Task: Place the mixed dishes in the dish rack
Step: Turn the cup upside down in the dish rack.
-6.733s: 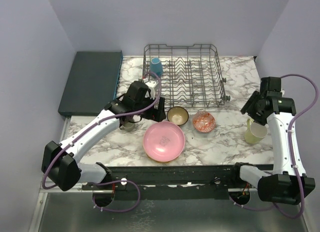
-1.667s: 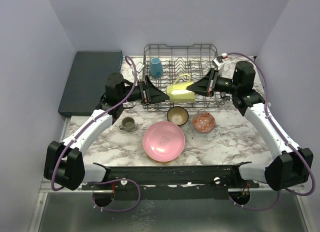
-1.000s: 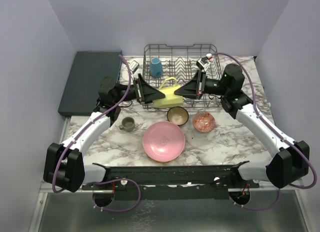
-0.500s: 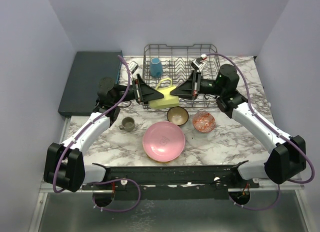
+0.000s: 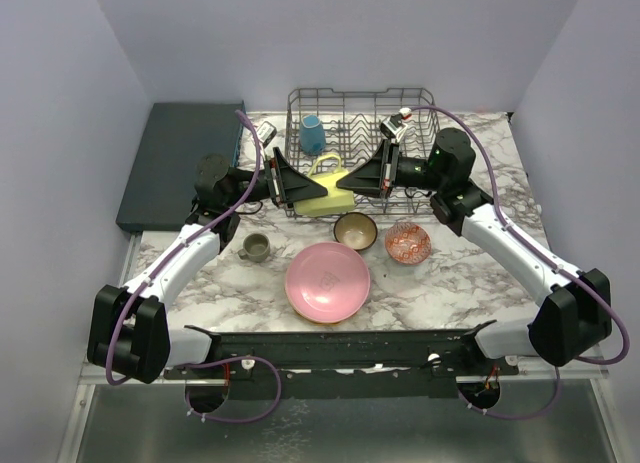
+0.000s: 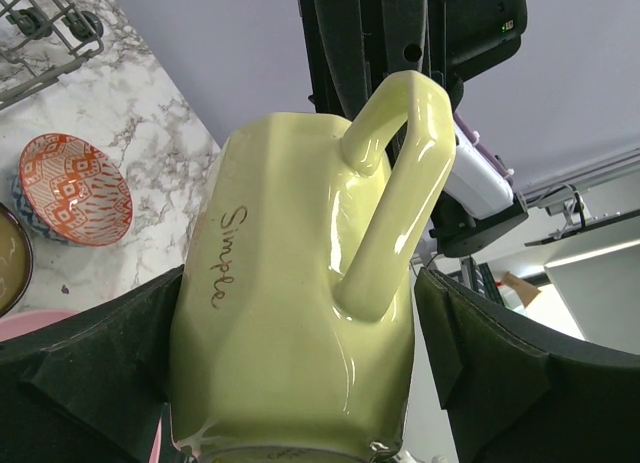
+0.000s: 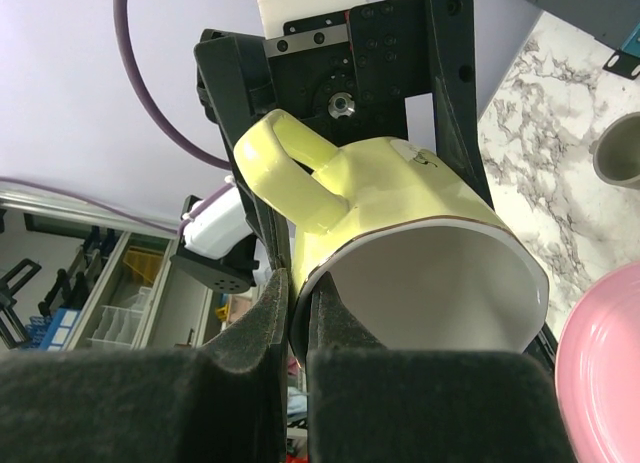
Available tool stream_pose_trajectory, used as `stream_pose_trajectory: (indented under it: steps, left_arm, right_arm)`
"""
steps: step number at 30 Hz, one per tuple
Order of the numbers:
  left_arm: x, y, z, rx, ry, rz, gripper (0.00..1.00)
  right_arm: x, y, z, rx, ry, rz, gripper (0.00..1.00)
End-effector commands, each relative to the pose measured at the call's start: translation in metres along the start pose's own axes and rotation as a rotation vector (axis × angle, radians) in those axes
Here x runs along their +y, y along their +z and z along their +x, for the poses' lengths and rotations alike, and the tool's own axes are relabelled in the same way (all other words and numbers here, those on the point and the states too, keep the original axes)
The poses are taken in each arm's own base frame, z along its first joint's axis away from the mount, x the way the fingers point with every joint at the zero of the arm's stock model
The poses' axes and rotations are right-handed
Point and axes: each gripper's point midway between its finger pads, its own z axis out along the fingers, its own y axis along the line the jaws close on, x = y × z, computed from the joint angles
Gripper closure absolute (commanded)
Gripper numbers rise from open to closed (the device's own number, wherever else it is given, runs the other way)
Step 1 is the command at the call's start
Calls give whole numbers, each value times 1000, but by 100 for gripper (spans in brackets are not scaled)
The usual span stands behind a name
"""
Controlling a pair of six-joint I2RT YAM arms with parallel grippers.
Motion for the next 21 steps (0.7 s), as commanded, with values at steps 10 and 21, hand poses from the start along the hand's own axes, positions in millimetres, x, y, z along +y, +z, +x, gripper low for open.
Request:
stream_pose_trajectory:
  steps: [10,21]
  left_arm:
    - [-16,-3,9,59,40,53,22]
    - [-20,-3,7,60,49,59,98]
  right_arm:
    - [17,-1,-15,-97,-87,-1,99]
    - [9,-8,-13,-121,-111,65,71]
